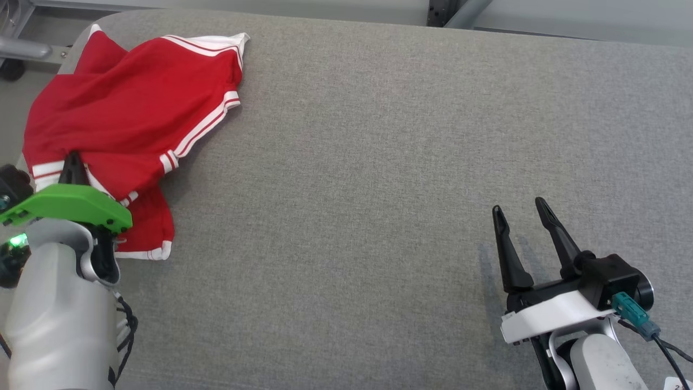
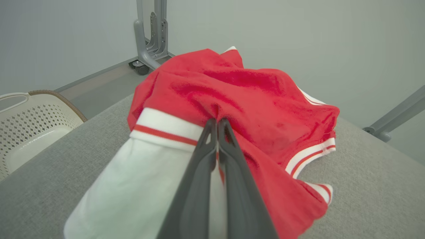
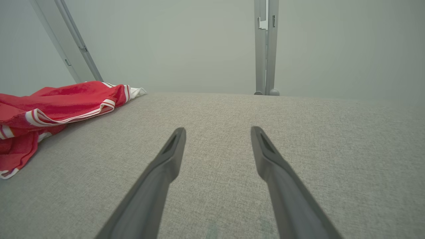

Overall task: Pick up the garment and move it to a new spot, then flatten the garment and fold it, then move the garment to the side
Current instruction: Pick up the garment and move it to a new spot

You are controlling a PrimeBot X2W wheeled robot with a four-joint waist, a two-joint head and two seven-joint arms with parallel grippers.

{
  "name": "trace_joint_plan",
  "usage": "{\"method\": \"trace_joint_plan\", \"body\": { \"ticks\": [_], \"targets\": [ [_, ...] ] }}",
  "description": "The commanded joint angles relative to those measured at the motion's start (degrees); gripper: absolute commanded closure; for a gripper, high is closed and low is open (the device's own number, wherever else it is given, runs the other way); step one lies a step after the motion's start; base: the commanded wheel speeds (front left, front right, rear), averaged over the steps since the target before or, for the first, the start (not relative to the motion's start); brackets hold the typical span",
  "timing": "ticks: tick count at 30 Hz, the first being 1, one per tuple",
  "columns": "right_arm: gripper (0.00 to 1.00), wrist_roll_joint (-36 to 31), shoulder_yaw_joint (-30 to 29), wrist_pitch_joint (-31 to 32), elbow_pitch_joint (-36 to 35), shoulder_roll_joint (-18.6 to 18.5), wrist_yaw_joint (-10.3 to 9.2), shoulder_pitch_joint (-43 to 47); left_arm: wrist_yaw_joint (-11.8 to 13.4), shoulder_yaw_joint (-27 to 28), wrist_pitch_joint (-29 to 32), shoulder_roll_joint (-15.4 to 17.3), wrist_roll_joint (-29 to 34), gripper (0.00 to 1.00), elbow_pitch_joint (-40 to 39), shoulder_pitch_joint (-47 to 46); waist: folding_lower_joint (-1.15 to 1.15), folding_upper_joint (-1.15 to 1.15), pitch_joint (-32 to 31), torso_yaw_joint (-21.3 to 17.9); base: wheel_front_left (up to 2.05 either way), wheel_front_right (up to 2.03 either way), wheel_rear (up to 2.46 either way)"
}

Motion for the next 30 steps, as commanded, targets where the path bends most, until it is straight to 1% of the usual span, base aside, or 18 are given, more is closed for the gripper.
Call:
{"method": "trace_joint_plan", "body": {
  "ticks": [1,2,4,7,11,15,21,25,28,30],
  "targets": [
    [0.0,0.4,-0.1,-0.2,0.2,-0.1,0.0,-0.2,-0.6,0.4,-0.7,0.6,-0.6,1.0,-0.8,-1.5,0.0,0.0,-0.2,0.1,0.0,0.0,0.0],
    [0.0,0.6,0.0,-0.2,0.3,-0.1,0.0,-0.2,-1.6,0.5,-1.4,0.6,-1.3,1.0,-2.8,-2.8,0.0,0.0,-0.6,0.1,0.0,0.0,0.0],
    [0.0,0.7,0.0,-0.2,0.4,-0.1,0.0,-0.1,-2.2,0.2,-1.7,0.7,-1.5,1.0,-5.3,-4.0,0.0,0.0,-1.0,0.1,0.0,0.0,0.0],
    [0.0,0.8,-0.2,-0.2,0.3,0.0,0.0,0.2,-2.9,-0.7,-1.7,0.6,-1.5,1.0,-9.6,-5.4,0.0,0.0,-1.8,-0.4,0.0,0.0,0.0],
    [0.0,1.1,-0.2,-0.2,0.3,0.1,0.0,0.8,-3.5,-3.0,0.3,0.7,-0.7,1.0,-17.3,-7.4,0.0,0.0,-2.9,-1.4,0.0,0.0,0.0],
    [0.0,1.4,-0.3,-0.2,0.1,0.2,0.0,1.5,-3.9,-5.6,4.8,0.0,-0.9,1.0,-26.7,-8.4,0.0,0.0,-4.1,-3.0,0.0,0.0,0.0],
    [0.0,2.3,0.1,-0.2,0.0,0.2,0.01,1.7,-4.3,-9.0,14.0,-2.9,-4.5,1.0,-42.7,-6.7,0.0,0.0,-5.3,-6.9,0.0,0.0,0.0],
    [0.0,3.4,0.5,-0.2,-0.1,0.2,0.0,2.0,-3.0,-11.2,19.8,-5.4,-9.9,1.0,-53.3,-4.1,0.0,0.0,-5.9,-10.1,0.0,0.0,0.0],
    [0.0,3.9,0.6,-0.2,-0.4,0.2,0.01,2.1,-0.6,-13.6,23.3,-6.6,-14.5,1.0,-60.4,-1.4,0.0,0.0,-6.0,-12.9,0.0,0.0,0.0],
    [0.0,4.4,0.5,-0.2,-0.6,0.2,0.0,1.9,1.2,-15.9,24.7,-6.8,-17.0,1.0,-64.3,0.5,0.0,0.0,-5.8,-14.8,0.0,0.0,0.0]
  ]
}}
